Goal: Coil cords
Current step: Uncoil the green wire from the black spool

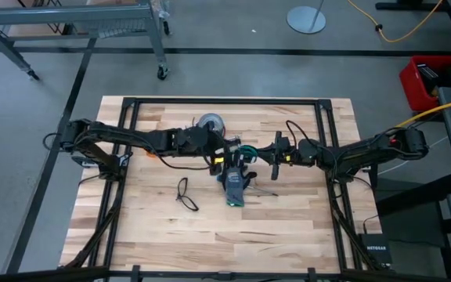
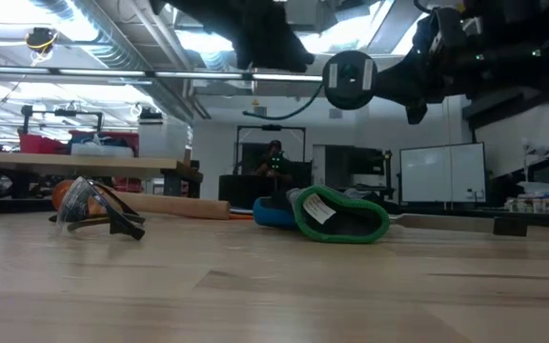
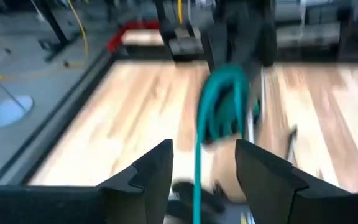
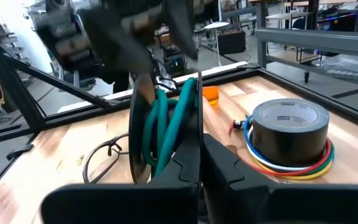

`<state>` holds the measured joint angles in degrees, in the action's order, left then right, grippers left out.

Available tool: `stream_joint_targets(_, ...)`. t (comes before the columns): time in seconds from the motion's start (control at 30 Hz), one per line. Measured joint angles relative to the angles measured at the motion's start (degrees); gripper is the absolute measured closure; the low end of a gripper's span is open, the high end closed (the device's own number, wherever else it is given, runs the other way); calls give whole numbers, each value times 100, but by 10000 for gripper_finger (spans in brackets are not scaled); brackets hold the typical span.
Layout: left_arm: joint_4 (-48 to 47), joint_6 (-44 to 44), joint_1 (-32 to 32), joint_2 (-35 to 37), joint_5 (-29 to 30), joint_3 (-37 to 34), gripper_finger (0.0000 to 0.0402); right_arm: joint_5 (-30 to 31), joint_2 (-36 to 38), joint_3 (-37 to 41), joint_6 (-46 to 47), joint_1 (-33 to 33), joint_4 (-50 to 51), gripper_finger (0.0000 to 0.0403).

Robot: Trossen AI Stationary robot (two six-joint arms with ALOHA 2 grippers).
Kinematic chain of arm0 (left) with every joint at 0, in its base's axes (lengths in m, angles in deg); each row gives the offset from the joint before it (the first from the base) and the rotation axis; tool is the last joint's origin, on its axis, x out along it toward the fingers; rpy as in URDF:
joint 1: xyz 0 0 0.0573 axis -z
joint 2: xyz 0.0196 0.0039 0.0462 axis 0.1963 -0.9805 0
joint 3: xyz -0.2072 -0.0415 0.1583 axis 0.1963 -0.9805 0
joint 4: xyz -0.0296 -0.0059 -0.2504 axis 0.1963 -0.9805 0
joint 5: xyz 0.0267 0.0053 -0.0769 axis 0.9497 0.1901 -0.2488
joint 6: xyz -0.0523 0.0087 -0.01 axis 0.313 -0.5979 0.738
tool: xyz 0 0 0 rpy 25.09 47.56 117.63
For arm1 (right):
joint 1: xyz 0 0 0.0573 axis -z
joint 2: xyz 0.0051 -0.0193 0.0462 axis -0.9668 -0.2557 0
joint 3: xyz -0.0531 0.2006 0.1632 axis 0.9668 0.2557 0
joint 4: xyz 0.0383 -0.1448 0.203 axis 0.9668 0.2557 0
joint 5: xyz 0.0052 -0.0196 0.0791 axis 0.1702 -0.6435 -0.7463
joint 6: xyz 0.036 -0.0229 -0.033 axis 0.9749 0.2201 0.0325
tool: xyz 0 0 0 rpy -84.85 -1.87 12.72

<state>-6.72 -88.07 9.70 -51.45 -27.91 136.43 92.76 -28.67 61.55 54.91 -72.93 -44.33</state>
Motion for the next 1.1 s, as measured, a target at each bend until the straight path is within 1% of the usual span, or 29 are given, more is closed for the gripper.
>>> stream_joint_targets(0.13,-478,-36,71,-126,-1,-4,235,-65,0,-89,7,0,-23,401)
stream_joint_targets(0.23,-642,-30,94,-151,-1,-4,235,-170,0,-179,7,0,-18,401)
stream_joint_targets(0.43,-668,-11,89,-151,102,-4,235,-406,1,-333,-3,0,18,401)
stream_joint_targets(0.5,-666,-75,90,-151,129,-4,242,-481,1,-354,-4,0,29,401)
stream_joint_targets(0.57,-672,-177,116,-151,130,-4,260,-509,2,-385,-3,0,157,401)
stream_joint_targets(0.63,-671,-253,126,-151,140,-4,287,-507,2,-382,-3,-4,318,401)
stream_joint_targets(0.8,-698,-319,128,-151,150,-4,383,-455,2,-380,-3,-4,626,401)
stream_joint_targets(0.83,-696,-308,126,-151,152,-4,391,-428,2,-380,-3,-4,646,401)
stream_joint_targets(1.1,-560,-418,124,-152,154,-4,400,43,2,-380,-7,-2,903,401)
